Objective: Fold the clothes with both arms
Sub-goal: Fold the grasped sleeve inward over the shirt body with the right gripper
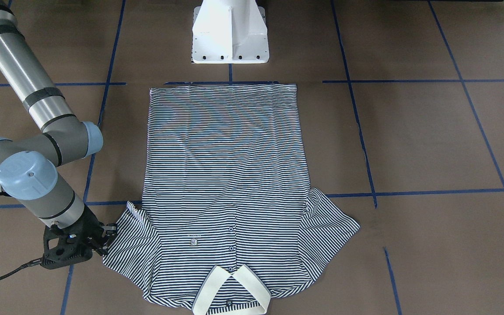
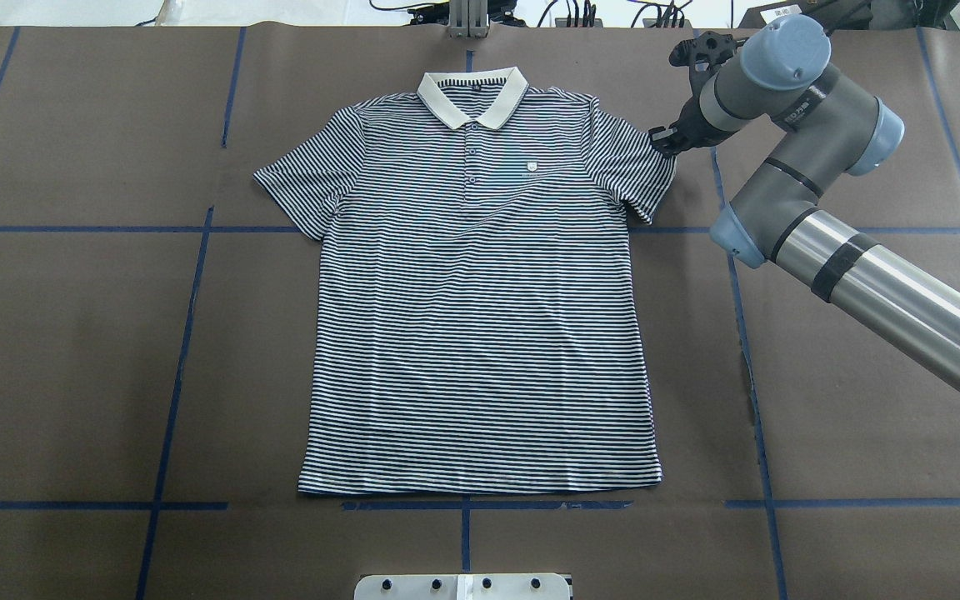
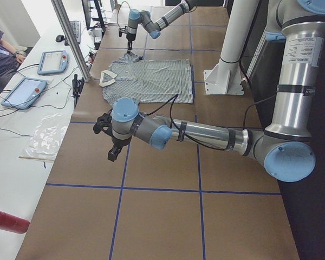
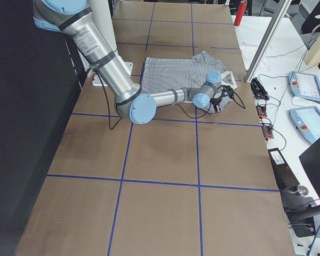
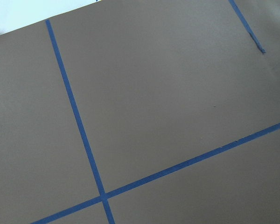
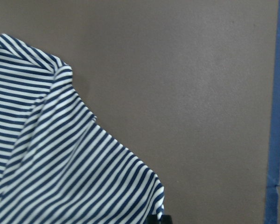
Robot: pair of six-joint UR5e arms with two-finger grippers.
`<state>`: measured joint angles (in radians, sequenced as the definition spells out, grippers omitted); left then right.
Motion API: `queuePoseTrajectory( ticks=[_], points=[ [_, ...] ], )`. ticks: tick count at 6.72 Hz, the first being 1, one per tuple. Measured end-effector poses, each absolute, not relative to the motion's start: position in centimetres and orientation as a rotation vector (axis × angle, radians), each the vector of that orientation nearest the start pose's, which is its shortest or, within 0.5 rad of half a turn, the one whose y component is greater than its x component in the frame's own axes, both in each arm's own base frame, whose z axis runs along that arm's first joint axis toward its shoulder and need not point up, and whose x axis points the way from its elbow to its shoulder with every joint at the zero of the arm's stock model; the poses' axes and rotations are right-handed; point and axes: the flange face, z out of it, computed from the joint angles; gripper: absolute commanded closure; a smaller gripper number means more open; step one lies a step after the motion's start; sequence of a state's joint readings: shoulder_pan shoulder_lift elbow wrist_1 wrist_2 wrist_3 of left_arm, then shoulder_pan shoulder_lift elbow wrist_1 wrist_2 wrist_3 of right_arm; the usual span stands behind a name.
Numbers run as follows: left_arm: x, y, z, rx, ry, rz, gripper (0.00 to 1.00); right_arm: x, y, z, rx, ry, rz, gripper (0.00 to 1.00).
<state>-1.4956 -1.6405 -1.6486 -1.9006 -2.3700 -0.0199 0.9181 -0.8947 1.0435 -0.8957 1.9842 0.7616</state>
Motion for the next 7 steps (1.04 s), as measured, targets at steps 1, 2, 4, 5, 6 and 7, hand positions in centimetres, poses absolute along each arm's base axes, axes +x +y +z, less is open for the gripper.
queuePoseTrajectory(
  ticks=[1, 2, 4, 5, 6, 7],
  points=[
    [-2.1, -54.1, 54.6, 0.412, 0.805, 0.241, 0.0, -40.5, -68.2, 40.6, 0.383, -0.843, -0.076, 1.0],
    [-2.1, -54.2, 54.6, 0.412, 0.805, 0.241, 0.0, -40.8, -68.2, 38.6, 0.399, -0.863, -0.085, 1.0],
    [-2.1, -54.2, 54.7, 0.416, 0.805, 0.243, 0.0, -44.4, -67.5, 33.0, 0.406, -0.894, -0.114, 1.0],
    [-2.1, -54.3, 54.8, 0.422, 0.805, 0.245, 0.0, -47.9, -66.5, 29.4, 0.404, -0.885, -0.108, 1.0],
    [-2.1, -54.4, 55.1, 0.426, 0.805, 0.247, 0.0, -51.1, -65.7, 26.4, 0.419, -0.861, -0.091, 1.0],
    [-2.1, -54.5, 55.1, 0.428, 0.805, 0.248, 0.0, -53.4, -65.6, 24.7, 0.426, -0.837, -0.078, 0.01]
  ],
)
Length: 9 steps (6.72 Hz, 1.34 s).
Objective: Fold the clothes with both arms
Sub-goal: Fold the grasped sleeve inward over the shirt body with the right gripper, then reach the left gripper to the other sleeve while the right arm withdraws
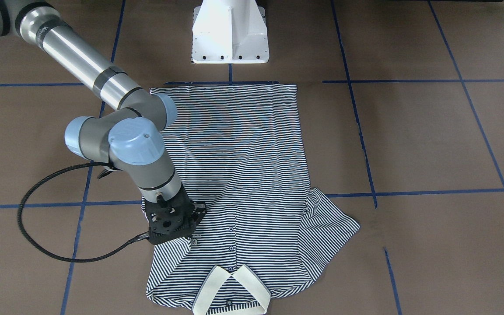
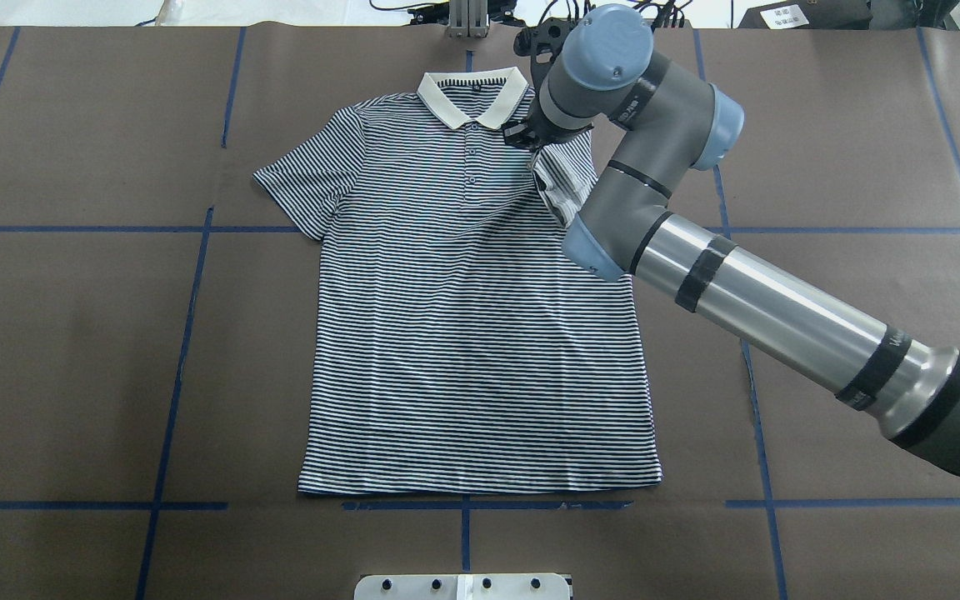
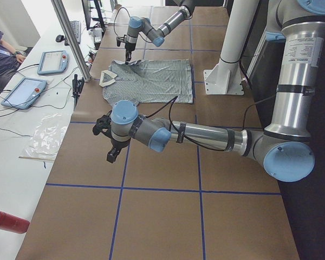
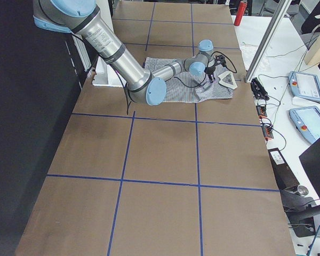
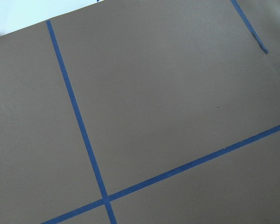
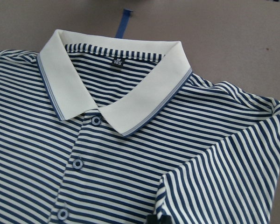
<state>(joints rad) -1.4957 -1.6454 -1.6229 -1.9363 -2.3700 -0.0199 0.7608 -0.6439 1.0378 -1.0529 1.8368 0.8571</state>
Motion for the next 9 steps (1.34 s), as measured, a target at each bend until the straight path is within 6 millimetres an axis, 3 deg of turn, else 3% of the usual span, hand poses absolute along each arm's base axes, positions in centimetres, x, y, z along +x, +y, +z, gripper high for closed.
queuePoseTrajectory(
  ticks=[2, 4, 5, 6, 8, 9],
  points=[
    [-2.1, -54.6, 54.8, 0.432, 0.805, 0.247, 0.0, -55.0, -66.2, 24.2, 0.429, -0.806, -0.068, 0.0],
    [-1.9, -55.2, 54.1, 0.441, 0.806, 0.247, 0.0, -54.8, -66.1, 25.1, 0.448, -0.819, -0.069, 0.0],
    [-1.4, -56.6, 53.3, 0.439, 0.812, 0.234, 0.0, -54.3, -66.3, 25.4, 0.448, -0.826, -0.068, 0.0],
    [0.8, -58.6, 51.6, 0.42, 0.834, 0.208, 0.0, -52.2, -67.5, 26.0, 0.419, -0.85, -0.075, 0.0],
    [10.2, -61.5, 45.6, 0.348, 0.912, 0.128, 0.0, -42.9, -70.7, 29.8, 0.306, -0.931, -0.108, 0.0],
    [15.1, -62.1, 42.7, 0.344, 0.917, 0.057, 0.0, -38.2, -71.2, 31.9, 0.289, -0.916, -0.123, 0.0]
  ],
)
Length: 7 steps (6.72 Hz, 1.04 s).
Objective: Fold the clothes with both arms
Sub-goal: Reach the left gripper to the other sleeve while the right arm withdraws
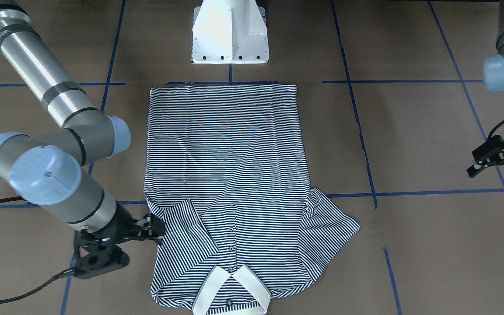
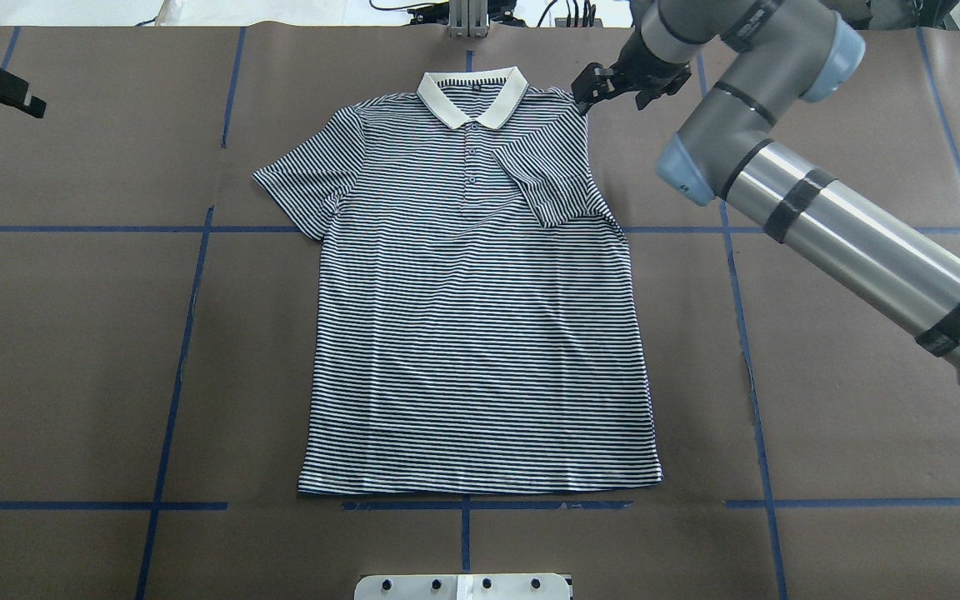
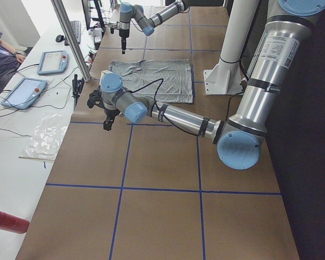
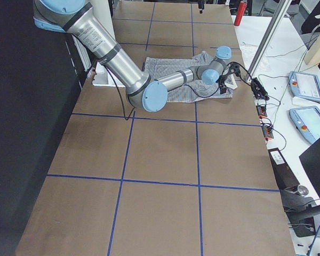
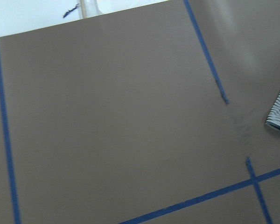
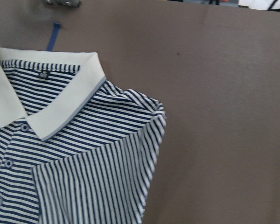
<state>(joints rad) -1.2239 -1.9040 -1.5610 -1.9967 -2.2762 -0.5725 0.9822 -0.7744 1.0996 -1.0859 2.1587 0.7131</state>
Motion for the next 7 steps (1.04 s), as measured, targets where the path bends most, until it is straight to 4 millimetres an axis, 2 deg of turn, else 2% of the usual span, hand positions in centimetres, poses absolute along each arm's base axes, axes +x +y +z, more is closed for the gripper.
queuePoseTrajectory(
  ticks=[1, 2, 3, 4, 5, 7],
  points=[
    [21.3, -62.2, 40.3, 0.355, 0.887, -0.047, 0.0, -34.5, -71.2, 32.7, 0.274, -0.867, -0.158, 0.0],
    [27.6, -61.8, 38.4, 0.378, 0.858, -0.156, 0.0, -31.9, -70.8, 32.7, 0.241, -0.817, -0.193, 0.0],
    [33.0, -61.5, 37.4, 0.392, 0.853, -0.262, 0.01, -30.5, -70.2, 32.9, 0.204, -0.788, -0.212, 0.0],
    [37.2, -61.7, 38.0, 0.383, 0.854, -0.346, 0.02, -29.6, -69.3, 33.8, 0.18, -0.775, -0.216, 0.0],
    [39.8, -61.9, 39.2, 0.363, 0.841, -0.379, 0.04, -29.2, -68.7, 34.7, 0.168, -0.769, -0.211, 0.0],
    [43.2, -62.1, 41.1, 0.33, 0.804, -0.397, 0.08, -29.0, -68.2, 35.4, 0.158, -0.769, -0.187, 0.0]
  ],
)
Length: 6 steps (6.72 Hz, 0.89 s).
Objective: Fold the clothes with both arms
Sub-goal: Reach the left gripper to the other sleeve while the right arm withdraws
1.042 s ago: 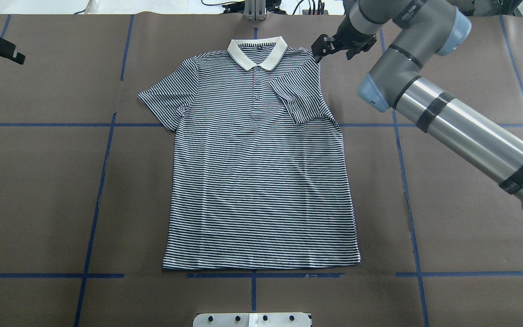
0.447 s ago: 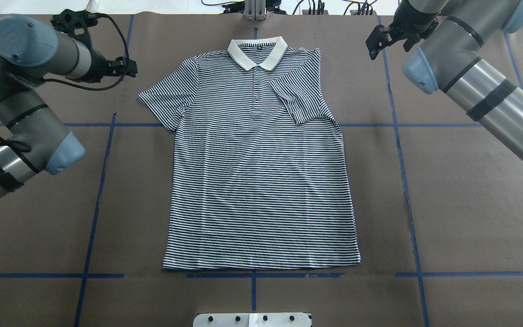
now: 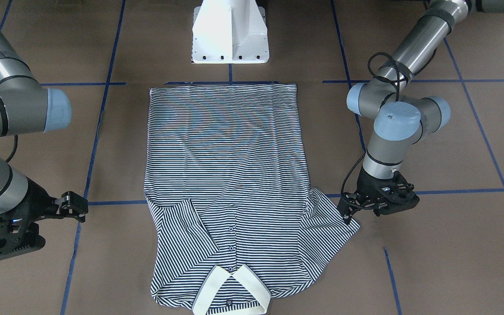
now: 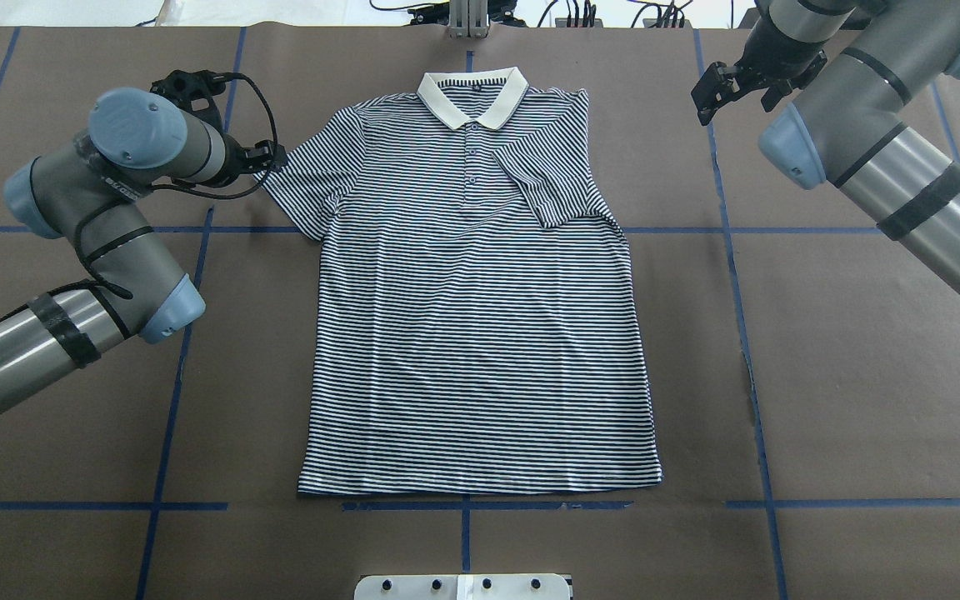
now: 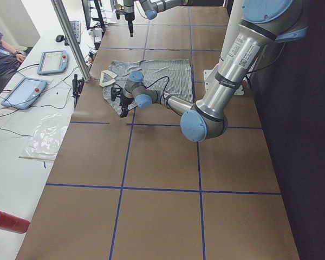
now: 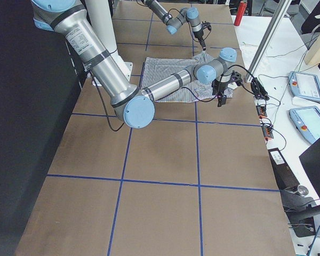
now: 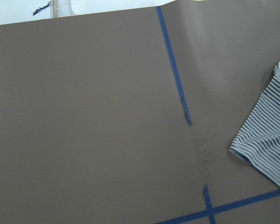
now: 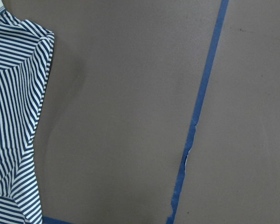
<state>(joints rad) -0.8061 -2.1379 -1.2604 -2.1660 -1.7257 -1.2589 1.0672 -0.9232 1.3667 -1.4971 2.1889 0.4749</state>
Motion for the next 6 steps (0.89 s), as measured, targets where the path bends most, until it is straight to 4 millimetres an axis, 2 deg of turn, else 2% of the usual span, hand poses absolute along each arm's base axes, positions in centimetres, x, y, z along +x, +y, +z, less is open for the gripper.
queuePoseTrajectory(
  ticks=[2, 3, 4, 5, 6],
  points=[
    [45.4, -62.8, 40.9, 0.319, 0.788, -0.395, 0.15, -29.0, -68.2, 35.4, 0.159, -0.774, -0.179, 0.0],
    [46.2, -62.7, 40.7, 0.316, 0.788, -0.39, 0.4, -29.0, -68.2, 35.4, 0.16, -0.775, -0.178, 0.0],
    [46.6, -62.7, 40.6, 0.314, 0.787, -0.387, 0.8, -29.0, -68.2, 35.4, 0.161, -0.776, -0.177, 0.0],
    [46.7, -62.8, 40.5, 0.313, 0.786, -0.385, 1.0, -29.0, -68.2, 35.3, 0.161, -0.776, -0.176, 0.0],
    [47.0, -62.9, 40.0, 0.312, 0.788, -0.379, 1.0, -28.9, -68.2, 35.3, 0.16, -0.776, -0.175, 0.0]
  ],
)
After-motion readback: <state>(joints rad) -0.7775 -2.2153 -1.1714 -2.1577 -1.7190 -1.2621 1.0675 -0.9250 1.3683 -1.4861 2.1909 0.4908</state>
